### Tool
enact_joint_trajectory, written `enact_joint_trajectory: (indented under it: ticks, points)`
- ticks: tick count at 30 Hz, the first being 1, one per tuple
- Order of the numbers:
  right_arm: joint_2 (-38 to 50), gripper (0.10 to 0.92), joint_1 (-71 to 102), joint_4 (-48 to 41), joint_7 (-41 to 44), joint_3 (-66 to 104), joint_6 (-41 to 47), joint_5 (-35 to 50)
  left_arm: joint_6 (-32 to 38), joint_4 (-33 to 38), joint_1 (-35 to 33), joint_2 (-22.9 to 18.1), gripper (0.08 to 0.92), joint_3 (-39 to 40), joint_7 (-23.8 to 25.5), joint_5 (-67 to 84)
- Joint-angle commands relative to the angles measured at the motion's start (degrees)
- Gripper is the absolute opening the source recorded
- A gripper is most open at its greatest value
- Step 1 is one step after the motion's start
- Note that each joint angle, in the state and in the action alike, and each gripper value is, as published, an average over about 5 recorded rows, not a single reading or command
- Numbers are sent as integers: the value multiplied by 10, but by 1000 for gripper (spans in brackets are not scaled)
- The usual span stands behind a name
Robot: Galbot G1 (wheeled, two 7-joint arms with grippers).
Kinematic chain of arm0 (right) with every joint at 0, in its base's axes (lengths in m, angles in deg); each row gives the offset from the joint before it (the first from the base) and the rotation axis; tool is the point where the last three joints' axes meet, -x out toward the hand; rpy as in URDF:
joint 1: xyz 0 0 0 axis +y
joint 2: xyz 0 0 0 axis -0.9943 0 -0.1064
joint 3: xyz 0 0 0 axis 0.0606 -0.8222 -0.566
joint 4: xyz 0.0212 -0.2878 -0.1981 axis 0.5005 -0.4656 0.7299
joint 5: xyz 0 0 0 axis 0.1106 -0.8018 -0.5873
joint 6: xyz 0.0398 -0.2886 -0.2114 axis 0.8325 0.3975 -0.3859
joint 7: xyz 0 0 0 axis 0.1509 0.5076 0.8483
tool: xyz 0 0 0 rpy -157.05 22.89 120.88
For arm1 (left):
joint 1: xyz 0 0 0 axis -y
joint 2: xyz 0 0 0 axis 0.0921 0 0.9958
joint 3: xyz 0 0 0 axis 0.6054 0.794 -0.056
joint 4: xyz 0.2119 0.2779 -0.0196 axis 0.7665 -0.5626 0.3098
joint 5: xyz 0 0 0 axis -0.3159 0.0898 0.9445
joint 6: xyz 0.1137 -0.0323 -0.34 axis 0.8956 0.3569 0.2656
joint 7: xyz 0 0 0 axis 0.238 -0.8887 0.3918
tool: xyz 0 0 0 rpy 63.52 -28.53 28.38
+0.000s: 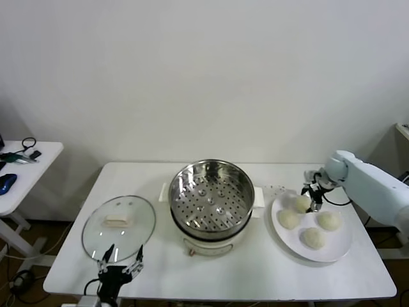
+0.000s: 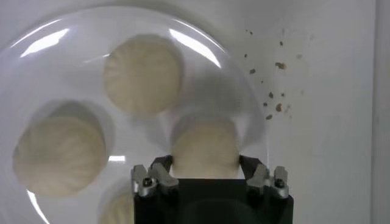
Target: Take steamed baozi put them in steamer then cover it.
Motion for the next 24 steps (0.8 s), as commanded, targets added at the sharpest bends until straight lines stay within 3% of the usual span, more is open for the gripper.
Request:
enact_joint_trajectory:
  ticks: [1, 8, 17, 24]
  points:
    - [-13, 665, 10, -16, -5, 15, 4, -7, 0, 1, -1, -1, 823, 1, 0, -1]
    - [26, 662, -116, 64, 8, -70, -32, 63, 0, 6, -3, -1, 823, 1, -1, -3]
    - [-26, 662, -523, 246, 70, -360, -232, 227, -2, 12, -9, -1, 823, 7, -1, -10]
    - [-110, 662, -578, 427, 39, -376, -342, 191, -2, 14, -9, -1, 823, 6, -1, -13]
